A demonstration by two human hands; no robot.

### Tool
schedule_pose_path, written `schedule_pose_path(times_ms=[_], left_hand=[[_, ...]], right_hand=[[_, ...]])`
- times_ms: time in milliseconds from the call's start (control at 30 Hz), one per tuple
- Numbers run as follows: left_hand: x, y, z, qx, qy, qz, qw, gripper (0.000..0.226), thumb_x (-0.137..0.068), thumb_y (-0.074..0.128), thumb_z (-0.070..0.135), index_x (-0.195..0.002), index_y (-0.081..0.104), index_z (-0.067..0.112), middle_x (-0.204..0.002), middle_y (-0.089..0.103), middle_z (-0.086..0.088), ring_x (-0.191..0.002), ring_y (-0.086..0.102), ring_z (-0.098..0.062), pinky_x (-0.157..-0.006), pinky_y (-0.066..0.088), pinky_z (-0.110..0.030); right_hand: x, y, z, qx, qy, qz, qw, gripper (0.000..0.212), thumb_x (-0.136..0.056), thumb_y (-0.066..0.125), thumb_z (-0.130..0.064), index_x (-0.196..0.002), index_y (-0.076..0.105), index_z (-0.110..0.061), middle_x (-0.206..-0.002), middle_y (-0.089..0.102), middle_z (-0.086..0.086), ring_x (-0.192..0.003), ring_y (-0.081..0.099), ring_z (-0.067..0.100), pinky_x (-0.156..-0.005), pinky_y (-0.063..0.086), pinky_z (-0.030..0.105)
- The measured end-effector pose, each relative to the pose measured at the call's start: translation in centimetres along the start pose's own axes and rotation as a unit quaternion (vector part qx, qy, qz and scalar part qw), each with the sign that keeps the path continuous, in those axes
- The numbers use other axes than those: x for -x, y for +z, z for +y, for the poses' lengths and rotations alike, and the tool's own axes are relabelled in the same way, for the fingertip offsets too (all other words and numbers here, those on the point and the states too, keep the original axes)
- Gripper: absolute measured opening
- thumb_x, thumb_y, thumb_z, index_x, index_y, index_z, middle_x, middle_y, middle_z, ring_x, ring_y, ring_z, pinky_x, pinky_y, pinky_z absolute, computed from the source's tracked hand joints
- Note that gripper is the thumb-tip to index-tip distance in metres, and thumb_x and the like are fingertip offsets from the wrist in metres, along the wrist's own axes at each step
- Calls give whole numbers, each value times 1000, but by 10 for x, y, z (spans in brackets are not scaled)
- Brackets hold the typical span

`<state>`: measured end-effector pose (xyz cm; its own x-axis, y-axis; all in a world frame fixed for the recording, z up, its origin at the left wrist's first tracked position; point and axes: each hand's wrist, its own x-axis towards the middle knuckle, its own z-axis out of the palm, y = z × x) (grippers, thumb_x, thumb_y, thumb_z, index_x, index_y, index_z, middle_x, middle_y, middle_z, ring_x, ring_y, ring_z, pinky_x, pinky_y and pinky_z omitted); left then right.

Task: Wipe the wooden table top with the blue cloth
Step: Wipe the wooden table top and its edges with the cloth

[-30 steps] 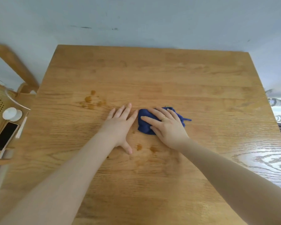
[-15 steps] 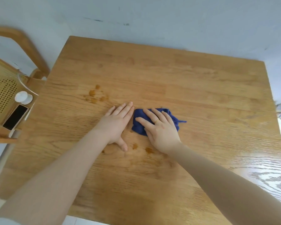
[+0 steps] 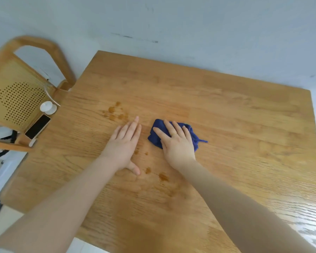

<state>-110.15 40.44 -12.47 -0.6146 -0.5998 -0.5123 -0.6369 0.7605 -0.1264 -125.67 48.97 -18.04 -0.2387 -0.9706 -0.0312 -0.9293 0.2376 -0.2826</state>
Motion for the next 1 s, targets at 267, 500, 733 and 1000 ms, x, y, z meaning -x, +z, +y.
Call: schedule_pose_path(times_ms=[267, 500, 733, 1000], left_hand=[[11, 6, 1, 45, -159, -22, 986, 152, -46, 64, 83, -145, -20, 3, -149, -33, -18, -144, -16, -28, -117, -4, -44], [10, 21, -11, 140, -130, -21, 981, 150, -45, 67, 81, -148, -13, 5, -155, -14, -17, -144, -6, -31, -116, 7, -43], [18, 13, -70, 165, -5, 0, 986, 121, -62, 61, 75, -151, 1, 18, -159, 3, -1, -145, 9, -21, -116, 15, -40], [16, 27, -140, 170, -25, 23, 985, 107, -72, 61, 64, -151, 4, 20, -159, 2, -2, -144, 9, -28, -115, 20, -44]], right_hand=[[-20, -6, 10, -20, -49, -8, 999, 47, -87, 28, -33, -127, 53, -31, -139, 48, 7, -129, 43, 32, -104, 29, 51], [-42, 11, -31, -31, 127, 59, 990, 42, -98, 35, -24, -138, 36, -35, -154, 23, 3, -142, 13, 25, -114, 7, 44], [-16, 22, -67, -35, 52, 37, 997, 42, -92, 30, -29, -128, 52, -33, -142, 45, 7, -133, 37, 32, -108, 24, 49], [-74, 19, -63, -16, 186, 64, 980, 40, -99, 33, -29, -138, 36, -36, -153, 24, 1, -142, 14, 24, -114, 7, 42]])
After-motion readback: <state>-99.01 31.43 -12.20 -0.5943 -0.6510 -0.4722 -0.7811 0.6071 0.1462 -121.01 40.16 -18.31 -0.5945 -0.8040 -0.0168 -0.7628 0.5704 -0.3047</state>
